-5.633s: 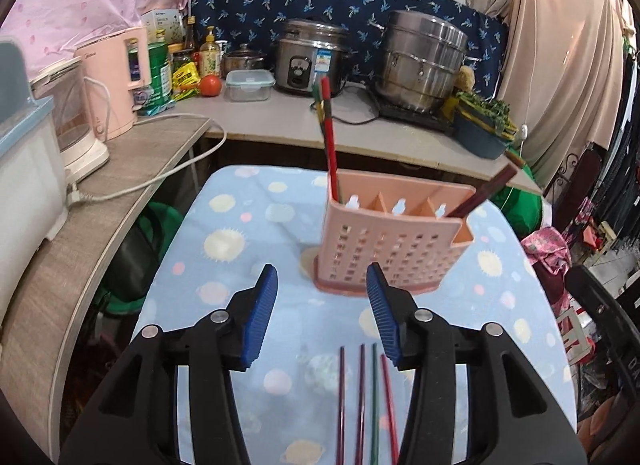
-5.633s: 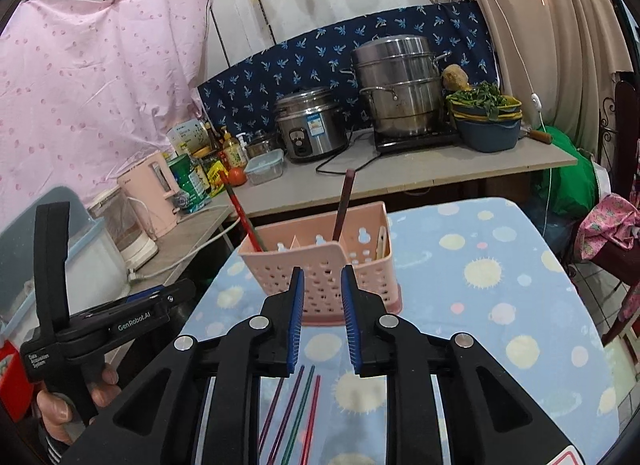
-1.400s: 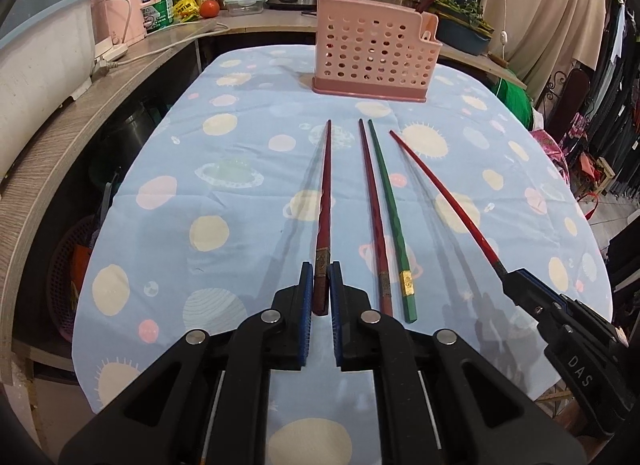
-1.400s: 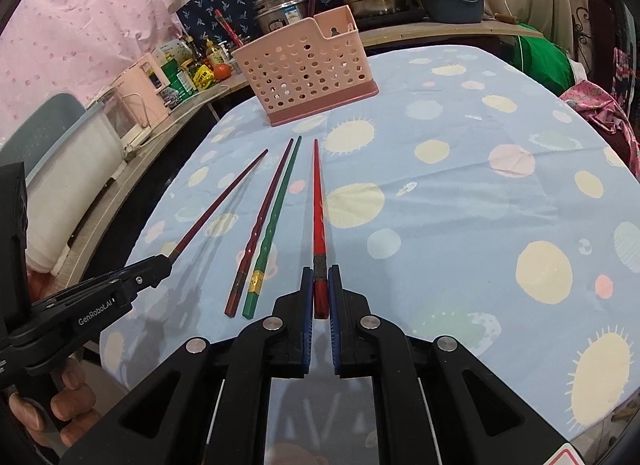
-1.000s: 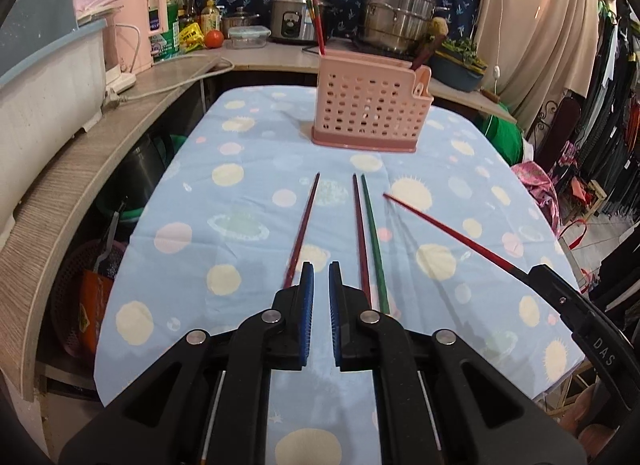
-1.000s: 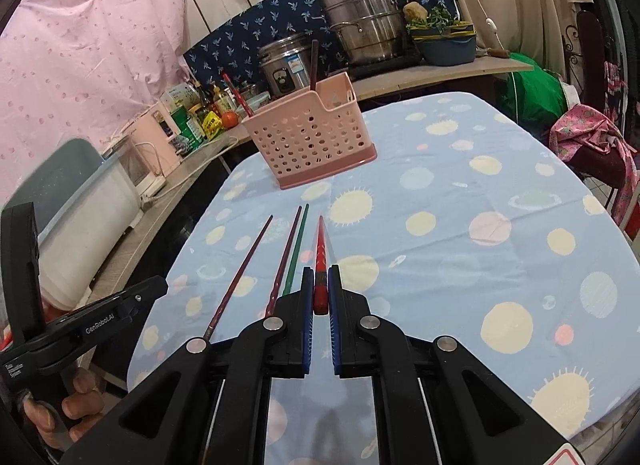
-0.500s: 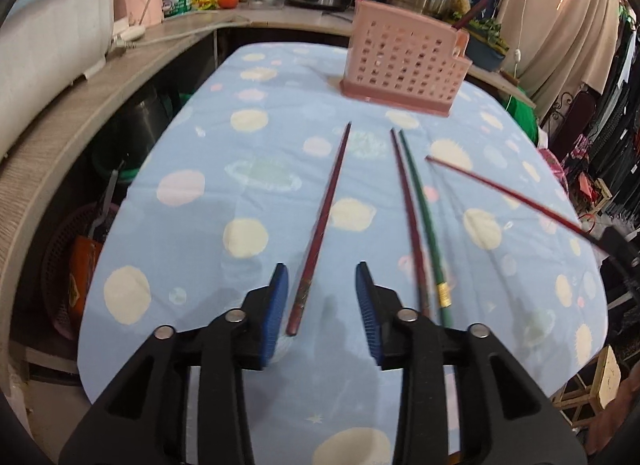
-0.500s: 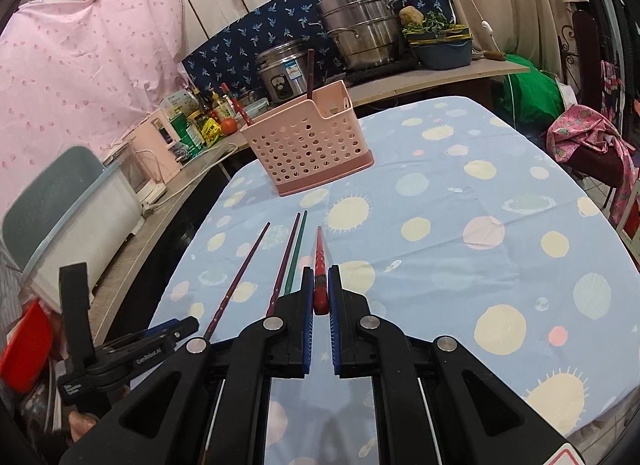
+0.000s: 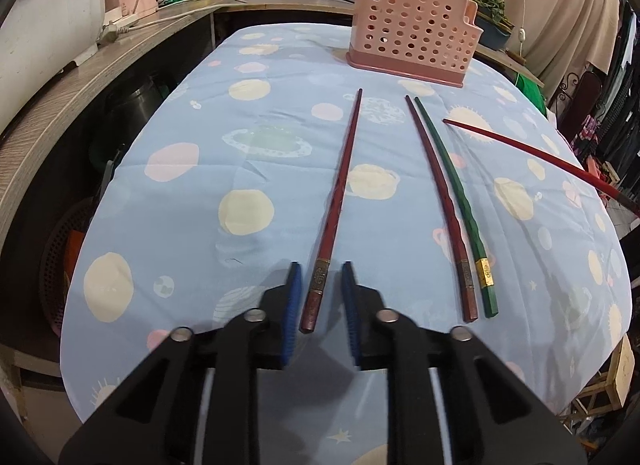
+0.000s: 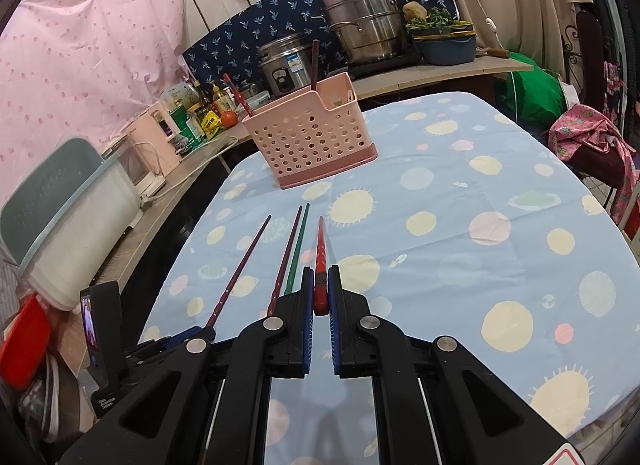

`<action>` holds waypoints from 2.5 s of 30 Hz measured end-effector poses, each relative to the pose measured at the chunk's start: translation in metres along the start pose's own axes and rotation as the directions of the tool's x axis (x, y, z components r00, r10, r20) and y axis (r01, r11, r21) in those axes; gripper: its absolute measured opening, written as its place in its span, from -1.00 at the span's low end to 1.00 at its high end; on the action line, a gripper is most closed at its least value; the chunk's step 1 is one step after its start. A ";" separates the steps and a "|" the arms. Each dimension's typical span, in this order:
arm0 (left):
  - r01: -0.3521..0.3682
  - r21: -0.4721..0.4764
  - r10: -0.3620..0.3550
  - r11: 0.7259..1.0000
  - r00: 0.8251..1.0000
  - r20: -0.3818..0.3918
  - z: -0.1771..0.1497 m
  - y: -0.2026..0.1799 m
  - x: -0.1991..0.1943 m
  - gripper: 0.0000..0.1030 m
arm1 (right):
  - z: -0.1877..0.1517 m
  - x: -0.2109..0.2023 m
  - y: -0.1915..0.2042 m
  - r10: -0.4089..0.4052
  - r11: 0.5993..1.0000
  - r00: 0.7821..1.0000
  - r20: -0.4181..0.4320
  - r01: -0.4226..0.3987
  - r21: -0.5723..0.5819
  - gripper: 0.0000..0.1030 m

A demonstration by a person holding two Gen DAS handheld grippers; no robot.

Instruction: Organize utensils

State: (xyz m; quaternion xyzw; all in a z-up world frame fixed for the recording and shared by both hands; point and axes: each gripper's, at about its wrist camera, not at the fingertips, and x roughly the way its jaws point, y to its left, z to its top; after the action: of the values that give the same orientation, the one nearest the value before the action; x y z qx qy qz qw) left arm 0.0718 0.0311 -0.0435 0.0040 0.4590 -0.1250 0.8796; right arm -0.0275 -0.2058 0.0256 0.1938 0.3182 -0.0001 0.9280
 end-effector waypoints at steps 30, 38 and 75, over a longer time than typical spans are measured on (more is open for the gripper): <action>0.049 -0.018 -0.045 0.999 0.985 0.167 0.105 -0.031 -0.104 -0.86 | 0.084 -0.018 0.023 0.077 0.996 0.991 0.112 -0.073 -0.044 -0.86; 0.058 -0.032 -0.050 0.998 0.974 0.219 0.151 -0.034 -0.123 -0.87 | 0.125 -0.018 0.035 0.104 0.993 0.982 0.159 -0.094 -0.074 -0.86; 0.005 -0.143 0.030 0.990 0.969 0.246 0.201 0.020 -0.119 -0.86 | 0.132 0.109 0.039 0.101 0.989 0.986 -0.134 -0.114 -0.091 -0.49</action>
State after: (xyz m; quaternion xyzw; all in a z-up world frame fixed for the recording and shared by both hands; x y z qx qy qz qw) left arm 0.1736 0.0519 0.1671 -0.0715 0.3534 -0.0860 0.9288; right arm 0.1424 -0.2041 0.0706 0.1645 0.3663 0.0783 0.9125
